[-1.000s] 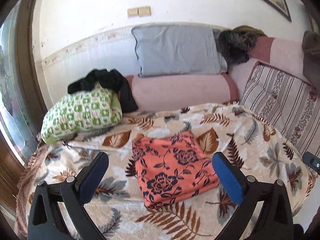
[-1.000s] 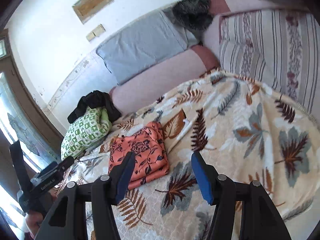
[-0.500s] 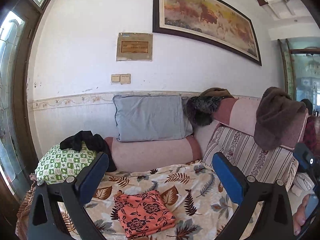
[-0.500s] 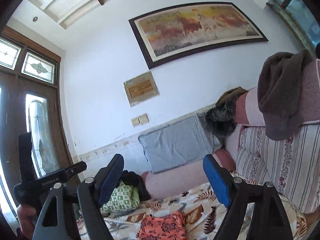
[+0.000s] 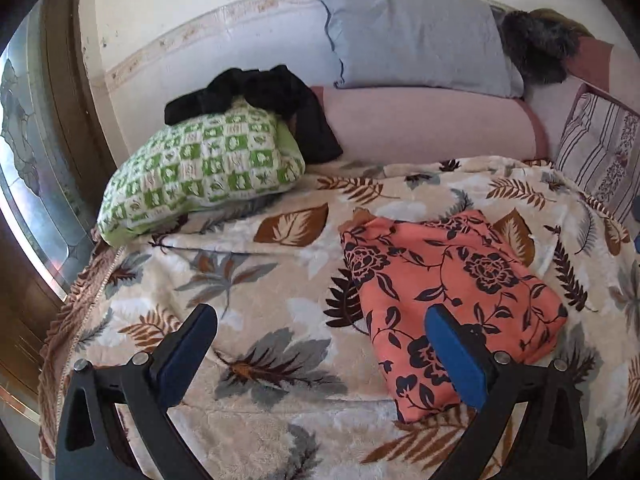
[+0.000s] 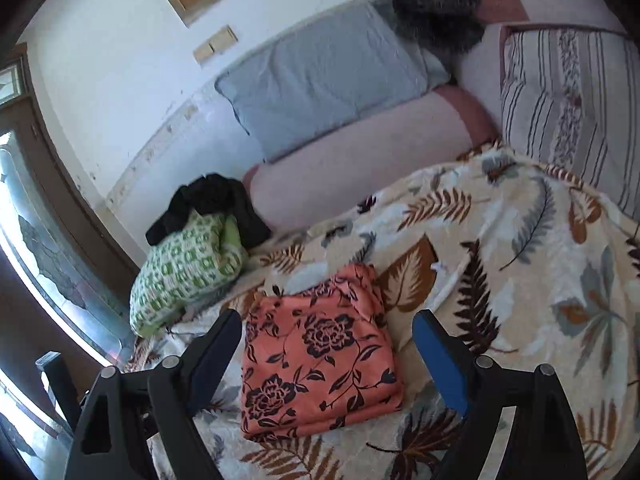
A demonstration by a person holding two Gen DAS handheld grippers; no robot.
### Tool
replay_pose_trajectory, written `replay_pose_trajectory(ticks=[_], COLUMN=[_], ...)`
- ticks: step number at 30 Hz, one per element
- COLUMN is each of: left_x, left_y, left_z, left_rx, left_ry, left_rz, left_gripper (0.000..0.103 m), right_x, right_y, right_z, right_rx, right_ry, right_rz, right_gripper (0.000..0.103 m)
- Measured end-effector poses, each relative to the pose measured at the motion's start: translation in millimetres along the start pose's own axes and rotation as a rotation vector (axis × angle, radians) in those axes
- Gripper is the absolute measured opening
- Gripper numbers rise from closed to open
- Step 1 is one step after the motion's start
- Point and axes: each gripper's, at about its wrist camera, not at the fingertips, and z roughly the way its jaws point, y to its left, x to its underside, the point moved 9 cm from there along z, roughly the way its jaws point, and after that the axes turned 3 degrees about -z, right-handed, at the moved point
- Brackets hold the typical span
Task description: Fold small clothes
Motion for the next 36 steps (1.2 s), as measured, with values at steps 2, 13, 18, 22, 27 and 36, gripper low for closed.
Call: replay_pose_trajectory(ticks=[2, 13, 18, 22, 27, 36], left_x=[1, 13, 8, 7, 6, 11], left_y=[-1, 17, 13, 10, 4, -4], left_z=[24, 98, 95, 95, 97, 103], left_rx=[0.007, 0.031, 0.031, 0.041, 0.045, 0.039], left_ry=[0.019, 0.118, 0.091, 0.091, 0.087, 0.097], left_rz=[-0.012, -0.119, -0.085, -0.075, -0.058, -0.027], left_gripper=[0.103, 0.103, 0.103, 0.103, 0.103, 0.103], right_x=[21, 110, 98, 69, 54, 57], right_y=[2, -15, -8, -1, -9, -40], right_z=[40, 166, 161, 150, 156, 169], right_rx=[-0.026, 0.056, 0.055, -0.01, -0.023, -0.038], right_ry=[0.092, 0.422, 0.401, 0.299, 0.272, 0.293], right_rz=[-0.004, -0.097, -0.159, -0.136, -0.107, -0.021], right_gripper=[0.086, 0.04, 0.042, 0.067, 0.072, 0.072])
